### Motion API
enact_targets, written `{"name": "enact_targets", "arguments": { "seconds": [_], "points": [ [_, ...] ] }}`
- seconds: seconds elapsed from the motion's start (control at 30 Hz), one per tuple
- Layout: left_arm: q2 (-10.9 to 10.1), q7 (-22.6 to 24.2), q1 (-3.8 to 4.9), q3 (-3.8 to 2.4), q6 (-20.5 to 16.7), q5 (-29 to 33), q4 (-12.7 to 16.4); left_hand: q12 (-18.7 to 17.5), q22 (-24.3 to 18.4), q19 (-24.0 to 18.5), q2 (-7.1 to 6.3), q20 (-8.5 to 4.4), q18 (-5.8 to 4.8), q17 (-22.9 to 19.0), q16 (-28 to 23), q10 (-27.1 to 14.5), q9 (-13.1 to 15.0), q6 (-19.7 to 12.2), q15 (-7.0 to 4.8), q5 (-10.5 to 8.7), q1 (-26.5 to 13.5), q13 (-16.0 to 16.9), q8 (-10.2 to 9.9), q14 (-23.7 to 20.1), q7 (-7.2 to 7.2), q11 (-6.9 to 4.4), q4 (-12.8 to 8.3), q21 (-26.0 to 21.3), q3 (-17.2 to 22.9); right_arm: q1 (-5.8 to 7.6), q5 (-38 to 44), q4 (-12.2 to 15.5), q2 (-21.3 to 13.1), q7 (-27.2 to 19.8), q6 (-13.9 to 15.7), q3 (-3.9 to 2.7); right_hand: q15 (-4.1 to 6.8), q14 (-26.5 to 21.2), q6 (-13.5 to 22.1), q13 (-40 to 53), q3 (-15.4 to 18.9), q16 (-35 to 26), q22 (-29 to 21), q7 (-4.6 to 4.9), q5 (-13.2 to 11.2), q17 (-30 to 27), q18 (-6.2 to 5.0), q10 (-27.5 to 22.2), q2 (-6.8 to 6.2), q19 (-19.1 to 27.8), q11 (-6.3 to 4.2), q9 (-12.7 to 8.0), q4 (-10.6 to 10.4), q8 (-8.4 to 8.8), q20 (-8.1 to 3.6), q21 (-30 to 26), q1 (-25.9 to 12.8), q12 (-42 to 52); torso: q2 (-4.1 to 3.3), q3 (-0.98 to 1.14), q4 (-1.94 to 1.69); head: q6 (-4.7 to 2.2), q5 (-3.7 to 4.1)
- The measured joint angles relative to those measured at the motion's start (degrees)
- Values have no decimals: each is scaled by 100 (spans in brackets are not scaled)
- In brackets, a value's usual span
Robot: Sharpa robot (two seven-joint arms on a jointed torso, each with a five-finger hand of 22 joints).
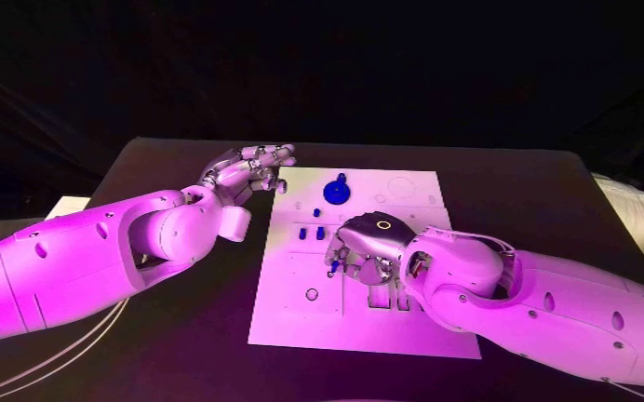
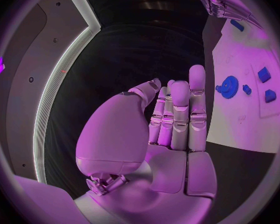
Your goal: Assemble the parts on the task board
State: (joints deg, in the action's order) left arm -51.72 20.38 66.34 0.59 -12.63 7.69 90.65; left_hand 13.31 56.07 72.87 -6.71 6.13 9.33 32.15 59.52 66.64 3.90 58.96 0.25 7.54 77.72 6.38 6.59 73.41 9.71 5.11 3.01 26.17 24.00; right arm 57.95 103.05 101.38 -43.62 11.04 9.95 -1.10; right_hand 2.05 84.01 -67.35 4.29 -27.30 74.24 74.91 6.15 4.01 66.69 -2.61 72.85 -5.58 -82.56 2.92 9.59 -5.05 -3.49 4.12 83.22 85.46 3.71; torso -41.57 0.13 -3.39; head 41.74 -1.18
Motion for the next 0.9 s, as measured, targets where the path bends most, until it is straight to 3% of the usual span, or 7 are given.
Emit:
{"name": "enact_targets", "arguments": {
  "seconds": [0.9],
  "points": [
    [6,-49,0,0,17,0,-10,0,-6,0,0,0,0,-5,0,0,1,-22,0,0,0,4,0,0,21,0,-16,0,-16,-72,58,-157,182,-9,-51,39,0,0,1,-2,17,0,-1,2,-3,-4,0,16,-15,0,18,4,15,-22,0,0,-43,1,1,4,1,41,-15]
  ]
}}
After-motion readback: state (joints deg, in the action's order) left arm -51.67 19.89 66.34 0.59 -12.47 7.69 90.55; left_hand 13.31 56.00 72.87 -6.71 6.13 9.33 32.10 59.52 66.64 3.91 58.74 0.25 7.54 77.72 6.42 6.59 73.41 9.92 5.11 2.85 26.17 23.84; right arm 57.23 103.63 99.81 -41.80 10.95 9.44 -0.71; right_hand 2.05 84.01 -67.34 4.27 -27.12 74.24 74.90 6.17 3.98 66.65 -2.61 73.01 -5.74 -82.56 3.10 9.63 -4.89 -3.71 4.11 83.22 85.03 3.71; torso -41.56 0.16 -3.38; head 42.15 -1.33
